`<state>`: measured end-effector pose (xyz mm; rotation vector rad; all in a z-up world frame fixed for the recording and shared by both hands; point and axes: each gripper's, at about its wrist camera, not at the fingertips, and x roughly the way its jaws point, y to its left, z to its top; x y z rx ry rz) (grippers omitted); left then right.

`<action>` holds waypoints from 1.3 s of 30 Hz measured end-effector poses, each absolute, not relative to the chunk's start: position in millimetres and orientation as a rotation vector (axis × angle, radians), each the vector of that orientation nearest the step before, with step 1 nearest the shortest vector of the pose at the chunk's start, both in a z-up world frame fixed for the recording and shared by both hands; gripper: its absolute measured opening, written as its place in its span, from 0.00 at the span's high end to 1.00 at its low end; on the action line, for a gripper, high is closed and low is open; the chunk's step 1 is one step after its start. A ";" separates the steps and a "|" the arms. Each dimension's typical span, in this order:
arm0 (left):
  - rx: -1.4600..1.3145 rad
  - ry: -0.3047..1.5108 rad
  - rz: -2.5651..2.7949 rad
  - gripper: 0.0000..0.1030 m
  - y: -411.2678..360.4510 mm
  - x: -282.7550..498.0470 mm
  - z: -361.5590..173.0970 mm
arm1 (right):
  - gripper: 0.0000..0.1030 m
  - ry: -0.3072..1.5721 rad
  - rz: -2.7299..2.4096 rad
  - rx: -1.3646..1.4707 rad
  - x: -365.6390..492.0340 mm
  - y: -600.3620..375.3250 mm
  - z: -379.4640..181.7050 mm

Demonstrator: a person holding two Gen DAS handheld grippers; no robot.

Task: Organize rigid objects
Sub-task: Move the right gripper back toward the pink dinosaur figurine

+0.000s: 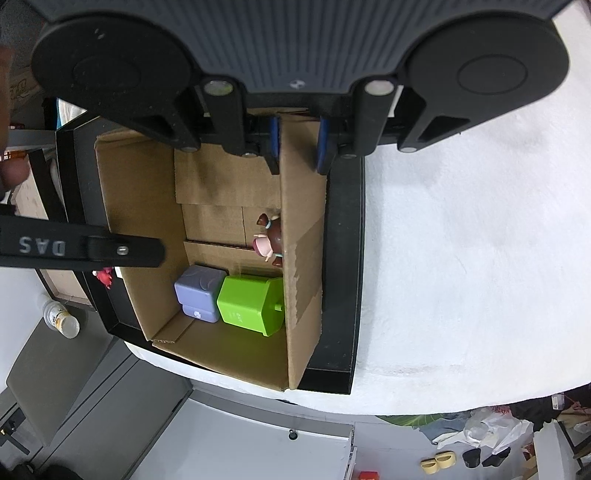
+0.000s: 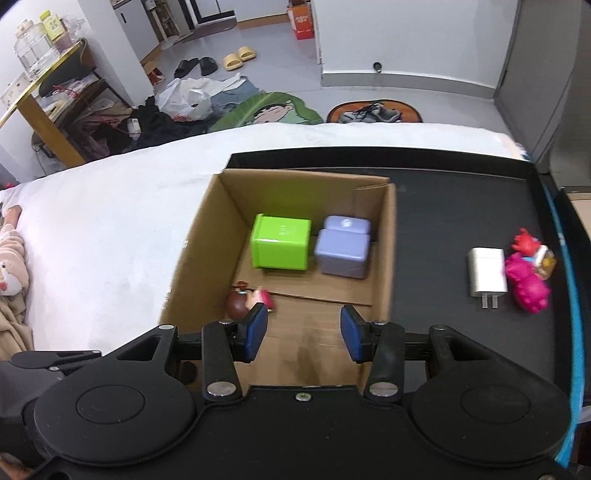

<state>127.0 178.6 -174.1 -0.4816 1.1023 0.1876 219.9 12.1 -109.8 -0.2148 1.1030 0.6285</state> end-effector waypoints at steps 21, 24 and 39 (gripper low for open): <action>-0.486 1.107 0.191 0.82 179.6 127.2 -171.6 | 0.41 1.018 0.497 -0.230 256.5 -53.5 -100.8; -0.471 1.110 0.192 0.82 177.5 128.7 -170.7 | 0.41 1.017 0.483 -0.231 262.8 -61.7 -105.1; -0.444 1.128 0.204 0.82 171.3 133.6 -171.6 | 0.41 1.033 0.433 -0.236 298.7 -104.2 -126.2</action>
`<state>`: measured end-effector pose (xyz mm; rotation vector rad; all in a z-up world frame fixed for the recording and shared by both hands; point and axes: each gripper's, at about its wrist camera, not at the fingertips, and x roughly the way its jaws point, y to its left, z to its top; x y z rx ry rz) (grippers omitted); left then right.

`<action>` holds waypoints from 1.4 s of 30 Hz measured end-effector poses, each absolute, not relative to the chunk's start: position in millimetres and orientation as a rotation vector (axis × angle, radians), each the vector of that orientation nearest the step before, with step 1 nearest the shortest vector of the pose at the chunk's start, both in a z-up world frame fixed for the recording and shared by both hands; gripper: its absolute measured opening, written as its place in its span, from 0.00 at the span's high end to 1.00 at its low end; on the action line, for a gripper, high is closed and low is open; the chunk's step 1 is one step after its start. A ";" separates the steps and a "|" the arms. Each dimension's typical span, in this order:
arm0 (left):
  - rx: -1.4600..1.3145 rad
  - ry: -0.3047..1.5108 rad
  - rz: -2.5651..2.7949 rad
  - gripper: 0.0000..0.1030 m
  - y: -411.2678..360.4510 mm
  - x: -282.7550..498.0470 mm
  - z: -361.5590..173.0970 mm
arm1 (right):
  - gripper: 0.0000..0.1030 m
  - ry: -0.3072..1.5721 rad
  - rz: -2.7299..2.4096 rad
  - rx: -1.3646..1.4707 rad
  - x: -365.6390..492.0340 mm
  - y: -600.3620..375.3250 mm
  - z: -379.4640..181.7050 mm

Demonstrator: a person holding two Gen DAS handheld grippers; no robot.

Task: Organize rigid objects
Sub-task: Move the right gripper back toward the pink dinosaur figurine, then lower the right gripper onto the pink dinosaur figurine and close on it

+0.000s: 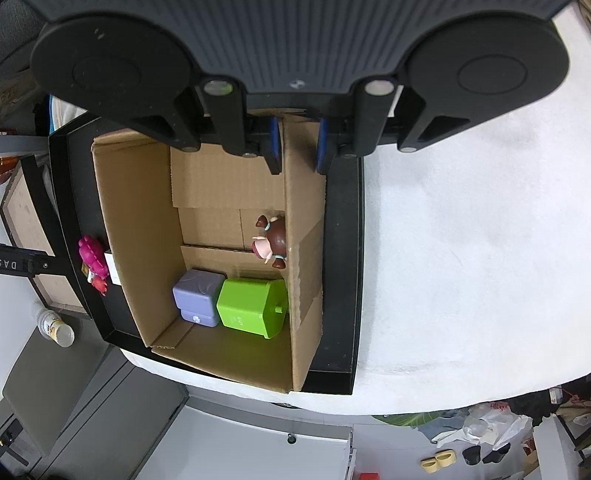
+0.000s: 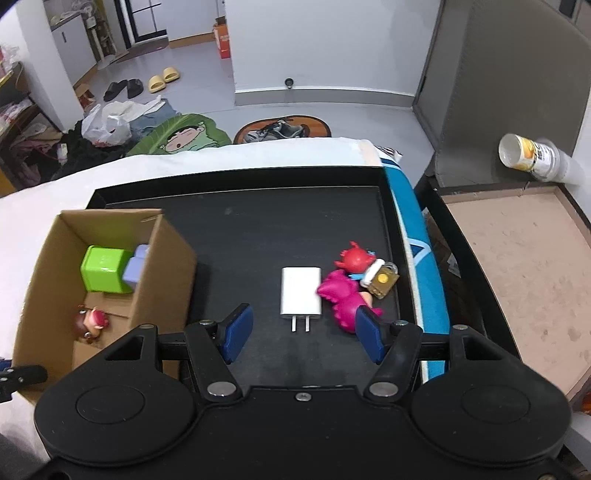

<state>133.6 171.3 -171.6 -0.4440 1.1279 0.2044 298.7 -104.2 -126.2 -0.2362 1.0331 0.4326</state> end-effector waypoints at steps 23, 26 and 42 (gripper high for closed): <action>-0.414 1.135 0.204 0.82 169.0 135.4 -172.3 | 0.55 1.124 0.387 -0.262 352.7 -119.3 -180.9; -0.414 1.135 0.205 0.82 169.1 135.5 -172.3 | 0.55 1.124 0.388 -0.259 353.4 -118.0 -184.2; -0.409 1.137 0.206 0.82 169.2 134.4 -173.9 | 0.63 1.204 0.412 -0.211 351.2 -121.0 -193.0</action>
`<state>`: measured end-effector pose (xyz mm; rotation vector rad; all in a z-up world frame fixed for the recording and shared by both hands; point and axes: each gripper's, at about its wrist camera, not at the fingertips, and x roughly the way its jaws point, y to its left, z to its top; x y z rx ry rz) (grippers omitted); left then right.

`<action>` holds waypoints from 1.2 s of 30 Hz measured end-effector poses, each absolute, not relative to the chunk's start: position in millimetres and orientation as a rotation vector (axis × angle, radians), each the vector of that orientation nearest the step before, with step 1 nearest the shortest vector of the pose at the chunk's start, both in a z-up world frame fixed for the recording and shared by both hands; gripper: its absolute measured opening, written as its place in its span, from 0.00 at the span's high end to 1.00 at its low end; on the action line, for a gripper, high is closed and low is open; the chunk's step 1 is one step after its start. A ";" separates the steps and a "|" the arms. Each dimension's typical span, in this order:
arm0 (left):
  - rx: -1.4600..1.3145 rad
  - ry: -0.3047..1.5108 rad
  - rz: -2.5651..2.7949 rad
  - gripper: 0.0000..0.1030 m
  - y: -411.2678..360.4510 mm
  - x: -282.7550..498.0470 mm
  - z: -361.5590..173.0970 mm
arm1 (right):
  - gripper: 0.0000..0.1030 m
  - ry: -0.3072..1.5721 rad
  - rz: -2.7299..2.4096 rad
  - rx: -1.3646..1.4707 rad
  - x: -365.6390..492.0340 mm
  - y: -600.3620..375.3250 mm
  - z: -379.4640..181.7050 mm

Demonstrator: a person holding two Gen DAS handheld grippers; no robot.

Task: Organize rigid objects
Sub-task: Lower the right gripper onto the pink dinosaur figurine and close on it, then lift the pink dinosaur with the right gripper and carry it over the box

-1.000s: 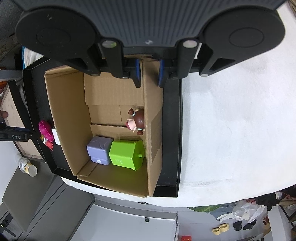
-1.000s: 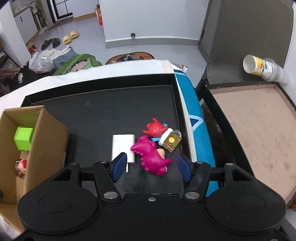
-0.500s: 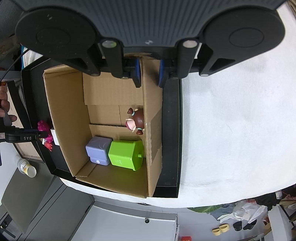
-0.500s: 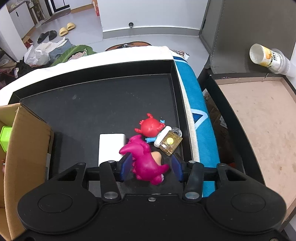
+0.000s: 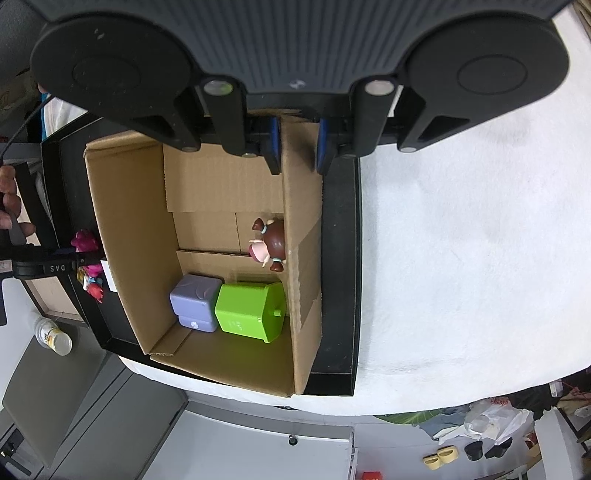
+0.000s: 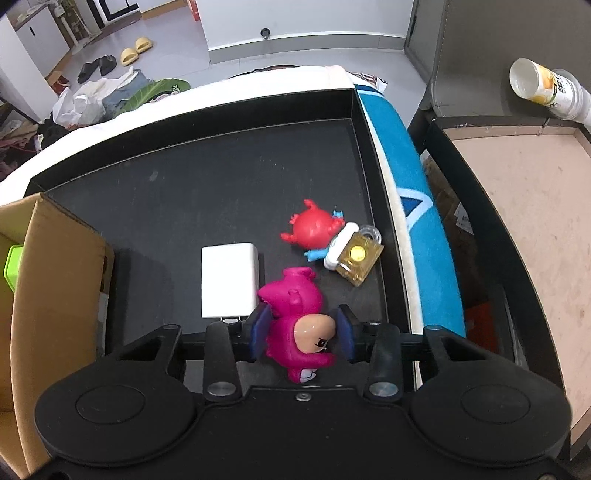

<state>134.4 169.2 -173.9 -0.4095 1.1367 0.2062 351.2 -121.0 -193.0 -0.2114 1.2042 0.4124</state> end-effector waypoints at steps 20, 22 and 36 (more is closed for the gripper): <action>-0.436 1.122 0.203 0.82 172.1 130.0 -170.9 | 0.63 1.224 0.395 -0.166 323.5 -135.3 -174.0; -0.437 1.120 0.201 0.82 172.8 129.3 -171.0 | 0.63 1.217 0.399 -0.163 320.4 -135.3 -169.6; -0.462 1.096 0.183 0.84 175.9 124.9 -168.8 | 0.63 1.134 0.456 -0.206 293.1 -120.5 -133.3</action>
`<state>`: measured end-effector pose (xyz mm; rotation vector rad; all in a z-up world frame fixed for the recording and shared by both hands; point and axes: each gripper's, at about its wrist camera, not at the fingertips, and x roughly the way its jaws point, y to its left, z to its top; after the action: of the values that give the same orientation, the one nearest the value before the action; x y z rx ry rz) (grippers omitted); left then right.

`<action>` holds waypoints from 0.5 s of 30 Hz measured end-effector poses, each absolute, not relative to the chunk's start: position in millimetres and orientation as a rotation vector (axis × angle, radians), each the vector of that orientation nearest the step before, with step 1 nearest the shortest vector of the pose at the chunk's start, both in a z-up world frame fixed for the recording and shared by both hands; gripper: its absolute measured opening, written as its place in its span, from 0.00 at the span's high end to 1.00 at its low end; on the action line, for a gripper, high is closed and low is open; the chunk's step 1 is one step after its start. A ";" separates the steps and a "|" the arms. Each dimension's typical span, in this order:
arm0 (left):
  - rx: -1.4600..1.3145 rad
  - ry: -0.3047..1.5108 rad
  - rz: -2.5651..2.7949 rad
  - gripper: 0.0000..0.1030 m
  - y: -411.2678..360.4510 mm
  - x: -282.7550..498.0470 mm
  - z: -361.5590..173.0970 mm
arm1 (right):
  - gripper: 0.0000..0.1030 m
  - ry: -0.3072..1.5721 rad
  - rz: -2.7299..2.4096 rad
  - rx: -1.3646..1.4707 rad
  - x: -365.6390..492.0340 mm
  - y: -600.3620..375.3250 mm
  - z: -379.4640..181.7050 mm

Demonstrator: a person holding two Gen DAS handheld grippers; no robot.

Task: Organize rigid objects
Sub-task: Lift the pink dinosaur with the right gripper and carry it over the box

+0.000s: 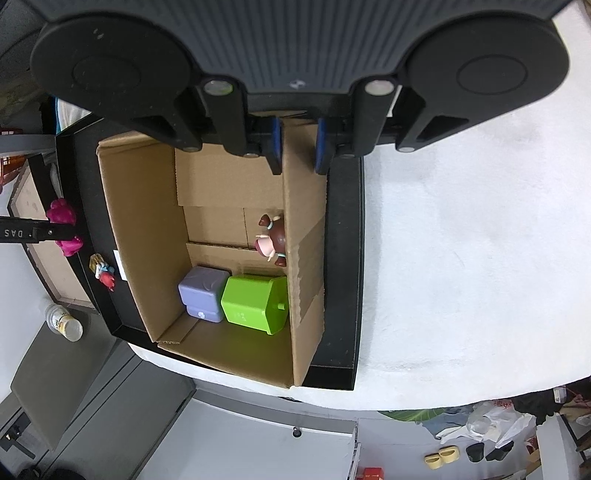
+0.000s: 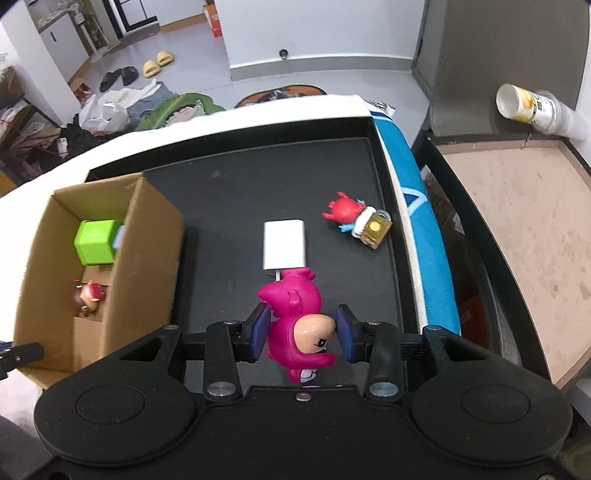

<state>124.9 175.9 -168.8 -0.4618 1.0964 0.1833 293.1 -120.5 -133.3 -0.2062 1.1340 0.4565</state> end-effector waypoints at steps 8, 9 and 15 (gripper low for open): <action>-0.471 1.090 0.190 0.84 175.0 124.3 -169.5 | 0.63 1.091 0.524 -0.224 275.8 -93.7 -111.3; -0.471 1.089 0.190 0.84 174.9 124.4 -169.4 | 0.63 1.086 0.532 -0.226 273.7 -90.1 -108.7; -0.499 1.092 0.184 0.83 177.6 123.4 -169.7 | 0.63 1.076 0.567 -0.215 266.8 -69.4 -100.7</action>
<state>123.4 177.6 -169.7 -0.4993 1.0917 0.1843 266.8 -69.4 -100.7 -0.2155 1.0759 0.5674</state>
